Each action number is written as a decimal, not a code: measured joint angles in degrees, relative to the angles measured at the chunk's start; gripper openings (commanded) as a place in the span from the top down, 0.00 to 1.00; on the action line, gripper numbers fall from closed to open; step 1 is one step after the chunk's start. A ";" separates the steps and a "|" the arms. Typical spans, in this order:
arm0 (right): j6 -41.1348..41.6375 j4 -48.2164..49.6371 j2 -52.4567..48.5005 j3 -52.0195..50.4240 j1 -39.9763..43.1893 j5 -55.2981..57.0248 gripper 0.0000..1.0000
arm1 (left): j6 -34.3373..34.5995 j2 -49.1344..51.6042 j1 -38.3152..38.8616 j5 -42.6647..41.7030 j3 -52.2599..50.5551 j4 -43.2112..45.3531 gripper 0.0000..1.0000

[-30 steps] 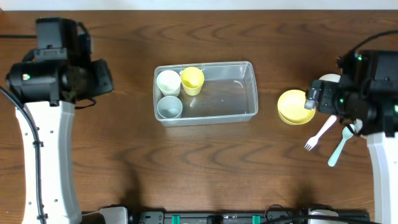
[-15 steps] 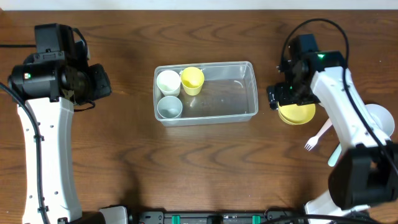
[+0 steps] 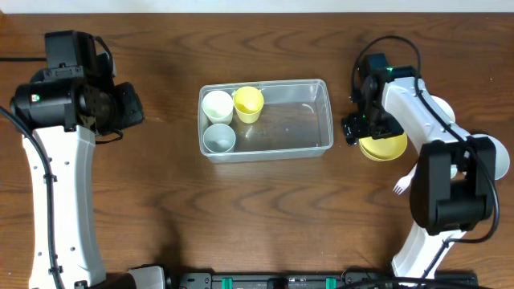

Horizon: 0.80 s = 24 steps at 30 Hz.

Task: Pack container
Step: 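Lower the right gripper onto the yellow bowl rim and grasp it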

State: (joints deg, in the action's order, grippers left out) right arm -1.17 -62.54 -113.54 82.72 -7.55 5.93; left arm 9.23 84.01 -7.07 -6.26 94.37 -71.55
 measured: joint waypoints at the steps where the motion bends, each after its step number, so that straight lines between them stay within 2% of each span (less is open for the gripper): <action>1: -0.07 0.11 -0.37 0.00 0.00 0.11 0.29 | 0.00 -0.02 0.00 0.00 0.00 -0.02 0.66; 11: 1.79 0.35 -0.63 0.00 0.00 0.68 0.68 | 0.00 -0.02 0.00 -0.02 0.00 -0.02 0.66; 17: 2.43 0.33 -0.63 0.00 0.00 0.83 0.74 | 0.00 -0.02 0.00 -0.02 0.00 -0.02 0.66; 24: 3.08 0.11 -0.63 0.00 0.00 1.01 0.73 | 0.00 -0.02 0.00 -0.02 0.00 -0.02 0.66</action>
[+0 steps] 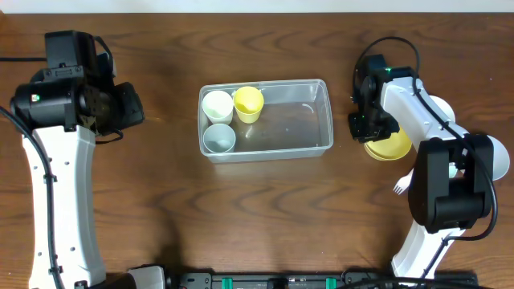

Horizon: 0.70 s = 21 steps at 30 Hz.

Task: Pack container
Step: 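Lower the right gripper onto the yellow bowl rim and grasp it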

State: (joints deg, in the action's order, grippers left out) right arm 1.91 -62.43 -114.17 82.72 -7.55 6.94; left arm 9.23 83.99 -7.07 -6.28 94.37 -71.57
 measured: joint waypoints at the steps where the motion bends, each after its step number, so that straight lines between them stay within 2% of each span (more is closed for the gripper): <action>1: 0.02 -0.09 0.00 0.00 0.00 0.00 0.73 | 0.00 0.00 0.00 0.00 0.00 0.00 0.66; 8: 0.04 0.63 0.00 -1.64 0.00 -0.02 0.75 | 0.00 0.00 0.00 0.00 0.00 0.00 0.66; 13: 0.46 1.03 0.00 -2.60 0.00 0.02 0.88 | 0.00 0.00 0.00 0.00 0.00 0.00 0.66; 21: 0.61 1.27 0.00 -2.60 0.00 0.02 0.97 | 0.00 0.00 0.00 0.00 0.00 -0.04 0.66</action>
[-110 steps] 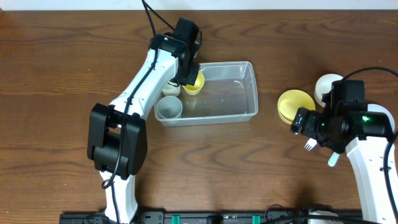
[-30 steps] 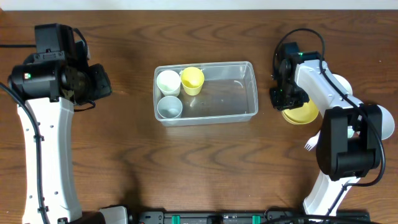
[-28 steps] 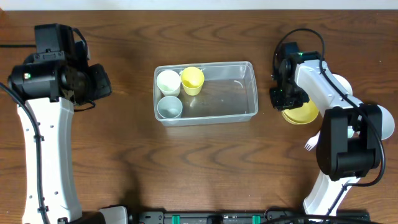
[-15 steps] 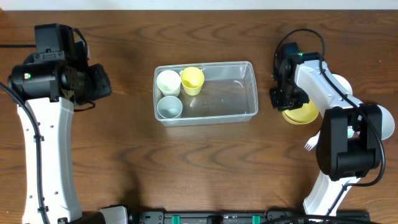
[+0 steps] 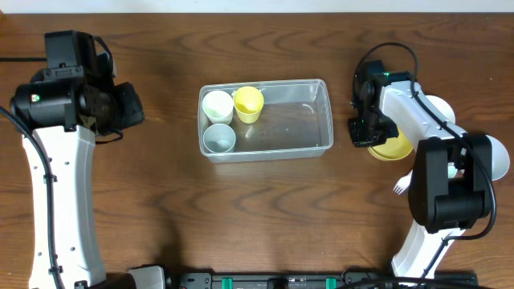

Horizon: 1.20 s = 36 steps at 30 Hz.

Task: Pack container
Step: 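Lower the right gripper onto the yellow bowl rim and grasp it, then carry the yellow bowl into the container's right end and release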

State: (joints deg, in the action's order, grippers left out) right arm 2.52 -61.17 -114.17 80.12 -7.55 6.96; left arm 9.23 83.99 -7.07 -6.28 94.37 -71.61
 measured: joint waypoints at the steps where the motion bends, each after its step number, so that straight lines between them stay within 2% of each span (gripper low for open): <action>1: 0.04 -0.07 0.00 0.00 0.00 0.07 0.97 | 0.00 0.00 0.00 0.00 0.00 0.00 0.66; 11: 0.04 0.39 0.00 0.00 0.00 0.42 0.99 | 0.00 0.00 0.00 0.00 0.00 -0.17 0.65; 15: 0.04 -0.57 0.04 0.50 -0.04 0.39 0.99 | 0.22 0.00 0.00 0.00 0.00 -0.17 0.46; 20: 0.02 -4.02 3.04 5.55 -1.46 0.04 0.99 | 0.44 0.00 0.00 -0.02 0.00 -0.20 0.42; 24: -1.70 -4.37 10.40 15.17 -5.42 -2.08 0.99 | 0.44 0.00 0.00 -0.02 0.00 -0.20 0.42; 29: -6.40 -3.50 18.45 23.47 -14.27 -4.17 0.99 | 0.44 0.00 0.00 -0.02 0.00 -0.20 0.42; 33: -9.51 -3.39 18.23 24.11 -20.70 -5.31 0.99 | 0.44 0.00 0.00 -0.02 0.00 -0.20 0.42; 36: -10.62 -3.19 13.68 23.96 -23.37 -5.77 0.99 | 0.44 0.00 0.00 -0.02 0.00 -0.20 0.42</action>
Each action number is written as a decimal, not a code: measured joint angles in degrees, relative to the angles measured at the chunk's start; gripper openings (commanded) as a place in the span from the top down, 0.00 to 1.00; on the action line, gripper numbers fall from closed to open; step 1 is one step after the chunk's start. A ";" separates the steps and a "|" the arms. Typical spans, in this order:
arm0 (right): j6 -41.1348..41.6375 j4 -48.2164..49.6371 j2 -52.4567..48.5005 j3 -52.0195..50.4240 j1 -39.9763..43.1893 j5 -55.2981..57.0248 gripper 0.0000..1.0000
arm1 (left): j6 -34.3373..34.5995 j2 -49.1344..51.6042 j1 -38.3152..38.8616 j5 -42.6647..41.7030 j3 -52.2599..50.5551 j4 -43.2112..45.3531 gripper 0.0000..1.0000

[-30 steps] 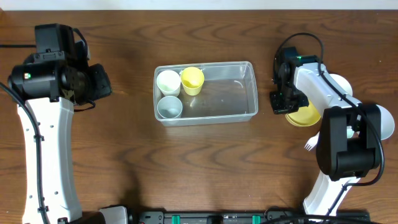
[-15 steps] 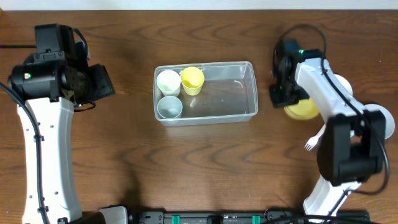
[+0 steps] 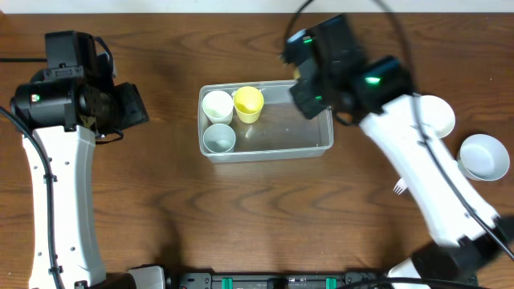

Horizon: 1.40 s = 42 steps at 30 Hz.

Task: Pack container
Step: 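Carry the yellow bowl into the container's right end and release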

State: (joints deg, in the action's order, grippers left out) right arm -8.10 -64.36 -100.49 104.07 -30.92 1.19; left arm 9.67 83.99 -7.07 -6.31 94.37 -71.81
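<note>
The clear plastic container (image 3: 265, 148) sits mid-table with a white cup (image 3: 217, 105), a yellow cup (image 3: 248, 102) and a grey-white cup (image 3: 218, 138) at its left end. My right arm is raised close to the camera, and its wrist and gripper (image 3: 309, 92) hang over the container's right end; the fingers are hidden beneath the wrist. The yellow bowl is out of view. My left gripper (image 3: 132, 108) hangs far left of the container, its jaws too dark to read.
Two white bowls (image 3: 438, 112) (image 3: 484, 155) stand at the right edge of the table. A white fork (image 3: 399, 187) pokes out from under my right forearm, which crosses the right side of the table.
My right arm was low at the yellow bowl, right of the container. It is now raised with its wrist over the container's right end. The yellow bowl no longer shows at its old place.
My right gripper stood at the left rim of the yellow bowl through all three earlier moments, and the bowl shifted slightly up and right. Now that arm is lifted over the container and the bowl is out of sight. The left arm stayed put.
</note>
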 measured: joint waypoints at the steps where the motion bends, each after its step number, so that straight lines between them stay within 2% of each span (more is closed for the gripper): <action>1: -0.15 0.04 -1.73 -0.04 -0.44 -0.04 0.99 | 0.00 0.00 0.00 0.00 0.00 0.00 0.42; 7: -0.70 0.70 -11.93 -0.85 -0.57 -0.17 0.99 | 0.00 0.00 0.00 0.00 0.00 -0.20 0.42; 16: -1.27 2.01 -19.78 -0.96 -0.44 -0.28 0.97 | 0.00 0.00 0.00 0.00 0.00 -0.24 0.42; 18: -1.36 2.05 -20.52 -0.96 -0.46 -0.37 0.90 | 0.00 0.00 0.00 0.00 0.00 -0.24 0.42; 20: -1.40 2.12 -21.09 -0.96 -0.44 -0.33 0.75 | 0.00 0.02 0.00 0.00 0.00 -0.24 0.42; 23: -1.49 2.60 -21.53 -0.98 -0.42 -0.20 0.62 | 0.00 0.02 0.00 0.02 0.00 -0.26 0.42; 26: -1.77 2.93 -21.59 -0.96 -0.39 -0.20 0.57 | 0.00 0.00 0.00 0.02 0.00 -0.31 0.42; 29: -1.84 2.91 -21.62 -0.96 -0.39 -0.17 0.58 | 0.00 0.00 0.00 0.00 0.00 -0.33 0.42; 31: -1.81 2.78 -21.62 -0.96 -0.39 -0.17 0.62 | 0.00 0.00 0.00 0.00 0.00 -0.35 0.42; 35: -0.70 0.74 -21.62 -0.70 -0.46 -0.17 0.89 | 0.00 0.00 0.00 0.00 0.00 -0.37 0.42; 36: -0.17 0.07 -21.62 -0.44 -0.50 -0.17 0.99 | 0.00 0.00 0.00 0.00 0.00 -0.37 0.42; 39: 2.99 -1.60 -21.55 1.40 -0.61 -0.20 0.99 | 0.00 0.02 0.00 0.00 0.00 -0.48 0.42; 42: 10.56 -3.96 -20.35 3.26 -0.61 -0.79 0.99 | 0.00 0.00 0.00 0.00 0.00 -0.96 0.42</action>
State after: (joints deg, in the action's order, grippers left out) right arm 2.46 -68.31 -120.84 107.33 -31.53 0.40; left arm 9.67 83.99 -7.07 -6.31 94.37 -72.77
